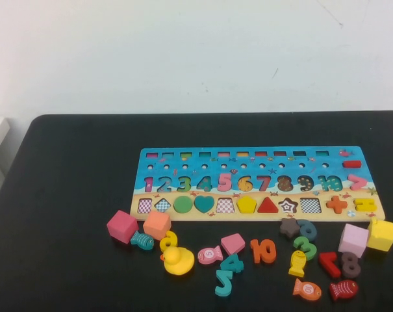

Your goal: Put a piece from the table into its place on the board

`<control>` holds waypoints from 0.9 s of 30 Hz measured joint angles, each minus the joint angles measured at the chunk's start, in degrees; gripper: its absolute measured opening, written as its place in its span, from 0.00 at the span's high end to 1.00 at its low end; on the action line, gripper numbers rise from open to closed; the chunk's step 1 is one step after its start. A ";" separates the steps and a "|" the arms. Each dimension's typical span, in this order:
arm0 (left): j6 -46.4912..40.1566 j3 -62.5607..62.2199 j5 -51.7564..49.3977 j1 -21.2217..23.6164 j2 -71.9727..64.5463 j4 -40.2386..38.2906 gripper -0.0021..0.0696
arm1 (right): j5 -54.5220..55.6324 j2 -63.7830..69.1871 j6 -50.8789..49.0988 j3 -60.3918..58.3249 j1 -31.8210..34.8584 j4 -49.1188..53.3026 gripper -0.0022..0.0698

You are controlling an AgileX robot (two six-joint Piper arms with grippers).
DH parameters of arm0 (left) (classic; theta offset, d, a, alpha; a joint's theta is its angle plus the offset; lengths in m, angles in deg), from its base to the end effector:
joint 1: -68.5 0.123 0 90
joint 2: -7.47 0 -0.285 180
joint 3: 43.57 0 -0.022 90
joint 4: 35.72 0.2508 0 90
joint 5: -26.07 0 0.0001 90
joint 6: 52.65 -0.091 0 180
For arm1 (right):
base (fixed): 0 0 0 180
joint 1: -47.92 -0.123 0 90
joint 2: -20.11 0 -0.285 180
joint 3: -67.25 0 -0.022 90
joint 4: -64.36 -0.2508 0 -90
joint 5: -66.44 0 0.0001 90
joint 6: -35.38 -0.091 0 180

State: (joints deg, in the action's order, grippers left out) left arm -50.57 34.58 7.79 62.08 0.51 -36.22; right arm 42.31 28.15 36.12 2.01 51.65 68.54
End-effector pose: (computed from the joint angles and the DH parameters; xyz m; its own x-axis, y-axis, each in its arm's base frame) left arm 0.0533 -0.0062 0.1797 -0.2350 -0.0184 -0.9718 0.1041 0.9936 -0.0440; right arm 0.0416 -0.0054 0.2443 -0.1348 -0.0708 -0.9883 0.0841 0.9930 -0.0826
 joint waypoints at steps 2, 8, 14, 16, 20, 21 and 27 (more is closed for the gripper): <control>0.00 0.00 0.00 0.00 0.00 0.00 0.97 | 0.00 -0.84 -0.06 -3.81 1.08 0.00 0.94; 0.00 0.00 0.00 0.00 0.00 0.00 0.97 | 0.35 -0.84 -0.13 -9.30 1.48 -0.08 0.94; 0.00 0.00 0.00 0.00 0.00 0.00 0.97 | 0.35 -0.84 -0.19 -10.24 1.48 -0.12 0.94; 0.00 0.00 0.00 0.00 0.00 0.00 0.97 | 0.91 -0.84 -0.33 -11.32 1.48 -0.12 0.94; 0.00 0.00 0.00 0.00 0.00 0.00 0.97 | 2.31 -0.94 -2.19 -12.92 1.48 -0.10 0.94; 0.00 0.00 0.00 0.00 0.00 0.00 0.97 | 2.71 -0.94 -2.43 -13.04 1.48 0.01 0.94; 0.00 0.00 0.00 0.00 0.00 0.00 0.97 | 3.26 -0.94 -2.88 -13.16 1.48 -0.01 0.94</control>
State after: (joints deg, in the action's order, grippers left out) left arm -50.57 34.58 7.79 62.08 0.51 -36.22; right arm 45.57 27.21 33.24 -11.15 53.12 68.53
